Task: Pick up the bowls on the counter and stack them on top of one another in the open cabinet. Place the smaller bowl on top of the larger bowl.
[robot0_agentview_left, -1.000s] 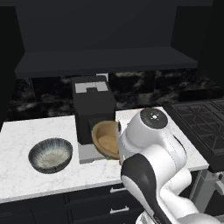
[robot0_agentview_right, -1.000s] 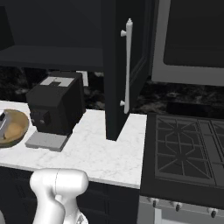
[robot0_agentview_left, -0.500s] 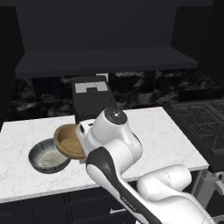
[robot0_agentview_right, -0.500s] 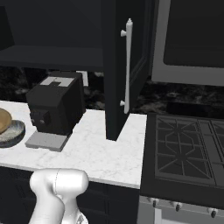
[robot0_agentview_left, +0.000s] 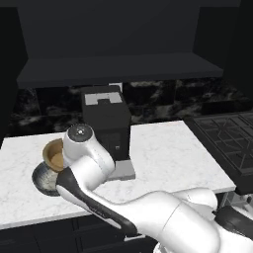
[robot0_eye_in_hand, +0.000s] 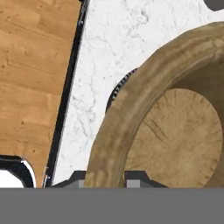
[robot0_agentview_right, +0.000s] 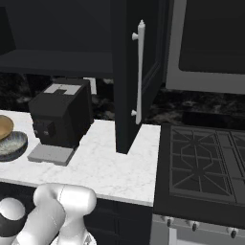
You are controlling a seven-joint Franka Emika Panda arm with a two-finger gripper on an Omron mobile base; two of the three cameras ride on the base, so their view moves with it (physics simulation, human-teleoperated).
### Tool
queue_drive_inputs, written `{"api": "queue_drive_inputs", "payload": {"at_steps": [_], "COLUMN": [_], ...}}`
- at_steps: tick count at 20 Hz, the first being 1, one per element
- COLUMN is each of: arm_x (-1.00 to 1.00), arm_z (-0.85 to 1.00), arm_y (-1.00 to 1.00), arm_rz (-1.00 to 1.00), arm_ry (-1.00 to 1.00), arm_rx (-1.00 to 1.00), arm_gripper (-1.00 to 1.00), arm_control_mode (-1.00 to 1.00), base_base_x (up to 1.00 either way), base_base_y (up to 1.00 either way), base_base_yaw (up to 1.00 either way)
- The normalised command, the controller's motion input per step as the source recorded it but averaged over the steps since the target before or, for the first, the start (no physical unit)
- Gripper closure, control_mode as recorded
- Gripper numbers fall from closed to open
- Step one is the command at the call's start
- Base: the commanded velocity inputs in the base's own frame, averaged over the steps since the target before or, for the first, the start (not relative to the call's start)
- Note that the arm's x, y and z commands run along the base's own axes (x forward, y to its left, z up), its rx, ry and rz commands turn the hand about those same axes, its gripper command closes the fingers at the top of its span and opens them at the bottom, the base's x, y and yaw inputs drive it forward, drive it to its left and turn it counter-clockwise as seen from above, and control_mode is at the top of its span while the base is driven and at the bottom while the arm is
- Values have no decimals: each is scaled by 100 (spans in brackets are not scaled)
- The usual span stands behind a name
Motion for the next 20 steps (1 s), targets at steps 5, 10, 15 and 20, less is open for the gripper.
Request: {"api": "queue_drive_inputs", "payload": {"at_steps": [5, 10, 15, 20], "arm_x": [68, 56, 24, 3], "arm_z": [-46, -46, -53, -59], "arm_y": [42, 53, 19, 2], "arm_rz": [-11, 0, 0, 0], "arm_ry": [10, 4, 0, 2], "arm_rx": [0, -3, -2, 0], "arm_gripper": [100, 100, 100, 100], "arm_control_mode": [-100, -100, -100, -100], "base_base_x": [0, 0, 0, 0], "base_base_y": [0, 0, 0, 0], "base_base_yaw": [0, 0, 0, 0]}}
